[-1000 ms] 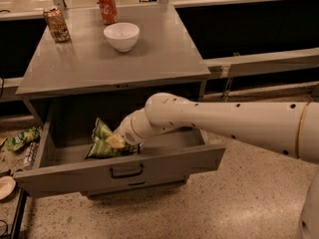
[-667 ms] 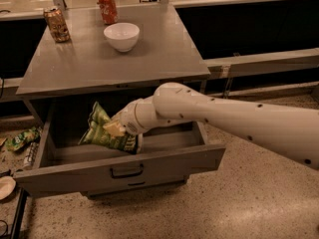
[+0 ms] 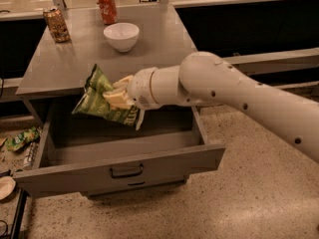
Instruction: Pick green jalapeno chip bag from top drawer and place on counter
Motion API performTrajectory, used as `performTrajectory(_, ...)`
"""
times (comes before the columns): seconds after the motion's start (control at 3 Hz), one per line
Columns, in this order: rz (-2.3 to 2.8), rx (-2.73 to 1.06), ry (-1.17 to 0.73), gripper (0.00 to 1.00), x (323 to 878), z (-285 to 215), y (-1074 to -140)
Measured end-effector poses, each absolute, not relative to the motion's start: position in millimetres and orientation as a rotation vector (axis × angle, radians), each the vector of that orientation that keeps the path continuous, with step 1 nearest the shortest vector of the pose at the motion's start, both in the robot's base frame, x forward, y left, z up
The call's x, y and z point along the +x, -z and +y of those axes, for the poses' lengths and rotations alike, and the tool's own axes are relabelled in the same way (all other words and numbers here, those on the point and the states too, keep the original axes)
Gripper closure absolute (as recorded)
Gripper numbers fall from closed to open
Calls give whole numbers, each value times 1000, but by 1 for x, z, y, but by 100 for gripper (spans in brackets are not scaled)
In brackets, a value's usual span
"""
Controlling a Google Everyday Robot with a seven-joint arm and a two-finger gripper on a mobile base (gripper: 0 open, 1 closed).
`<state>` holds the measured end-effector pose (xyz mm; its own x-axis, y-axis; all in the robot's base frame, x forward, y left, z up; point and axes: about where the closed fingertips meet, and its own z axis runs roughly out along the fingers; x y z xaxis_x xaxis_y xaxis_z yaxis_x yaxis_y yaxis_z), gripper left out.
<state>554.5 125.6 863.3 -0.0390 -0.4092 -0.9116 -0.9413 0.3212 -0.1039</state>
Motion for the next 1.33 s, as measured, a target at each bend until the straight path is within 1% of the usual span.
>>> performTrajectory(0.33, 1563, -1231, -584, 100, 585, 110, -918)
performTrajectory(0.67, 1581, -1217, -426, 99, 650, 86, -934)
performTrajectory(1.0, 1648, -1196, -335, 69, 703, 61, -929)
performTrajectory(1.33, 1687, -1162, -288, 38, 735, 43, -913)
